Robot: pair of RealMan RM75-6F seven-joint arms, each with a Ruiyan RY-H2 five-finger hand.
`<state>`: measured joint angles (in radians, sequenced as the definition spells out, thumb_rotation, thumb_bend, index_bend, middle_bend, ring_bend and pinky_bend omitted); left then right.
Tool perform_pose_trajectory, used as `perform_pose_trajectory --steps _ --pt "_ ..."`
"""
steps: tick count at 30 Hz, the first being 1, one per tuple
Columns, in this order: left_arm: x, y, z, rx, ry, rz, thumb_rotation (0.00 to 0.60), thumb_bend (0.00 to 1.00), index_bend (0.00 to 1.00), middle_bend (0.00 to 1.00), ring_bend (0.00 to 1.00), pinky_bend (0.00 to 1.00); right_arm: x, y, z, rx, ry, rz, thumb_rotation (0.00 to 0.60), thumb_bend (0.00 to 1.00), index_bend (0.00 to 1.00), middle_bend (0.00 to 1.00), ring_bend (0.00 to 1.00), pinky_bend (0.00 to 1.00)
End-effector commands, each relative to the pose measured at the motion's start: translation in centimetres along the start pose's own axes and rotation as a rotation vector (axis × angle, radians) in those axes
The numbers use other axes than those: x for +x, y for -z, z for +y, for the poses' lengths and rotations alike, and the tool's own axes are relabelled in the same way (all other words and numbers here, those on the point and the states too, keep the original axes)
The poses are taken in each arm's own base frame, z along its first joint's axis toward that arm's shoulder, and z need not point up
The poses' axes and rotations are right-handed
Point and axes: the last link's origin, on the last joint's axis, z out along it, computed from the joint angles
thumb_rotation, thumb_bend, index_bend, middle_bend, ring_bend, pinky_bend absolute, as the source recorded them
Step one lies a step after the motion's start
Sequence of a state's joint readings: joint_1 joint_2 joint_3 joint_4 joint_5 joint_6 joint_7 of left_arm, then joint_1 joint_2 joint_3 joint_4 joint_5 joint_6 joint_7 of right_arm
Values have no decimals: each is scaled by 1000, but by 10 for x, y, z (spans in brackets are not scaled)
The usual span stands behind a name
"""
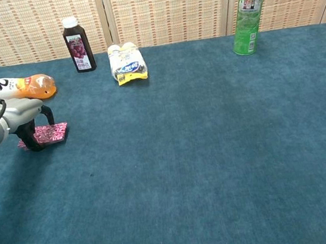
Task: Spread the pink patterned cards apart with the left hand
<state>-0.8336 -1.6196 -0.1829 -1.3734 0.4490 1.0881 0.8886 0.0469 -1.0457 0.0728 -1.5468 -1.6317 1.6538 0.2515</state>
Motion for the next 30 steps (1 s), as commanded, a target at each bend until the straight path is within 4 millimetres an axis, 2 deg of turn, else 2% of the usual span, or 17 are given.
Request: perform_pose_trajectory --steps 1,8,16,24,30 --pt "0 1 0 -2 4 2 600 317 514 1000 1000 1000 0 0 0 0 1 0 600 527 753 655 695 989" --pt "3 9 -5 -7 3 23 600 315 556 1000 1000 1000 0 0 0 0 0 -2 600 526 753 655 695 989" --pt "1 45 -26 -10 17 70 600 316 573 1000 1000 1000 0 0 0 0 -1 0 600 527 753 655 695 989" --pt "-25 96 -68 32 0 75 600 316 576 1000 1000 1000 1 1 0 -1 -7 4 600 527 753 655 695 988" --pt "-44 114 -92 85 20 64 600 316 576 1000 1000 1000 2 1 0 -4 -12 13 600 527 753 655 695 988"
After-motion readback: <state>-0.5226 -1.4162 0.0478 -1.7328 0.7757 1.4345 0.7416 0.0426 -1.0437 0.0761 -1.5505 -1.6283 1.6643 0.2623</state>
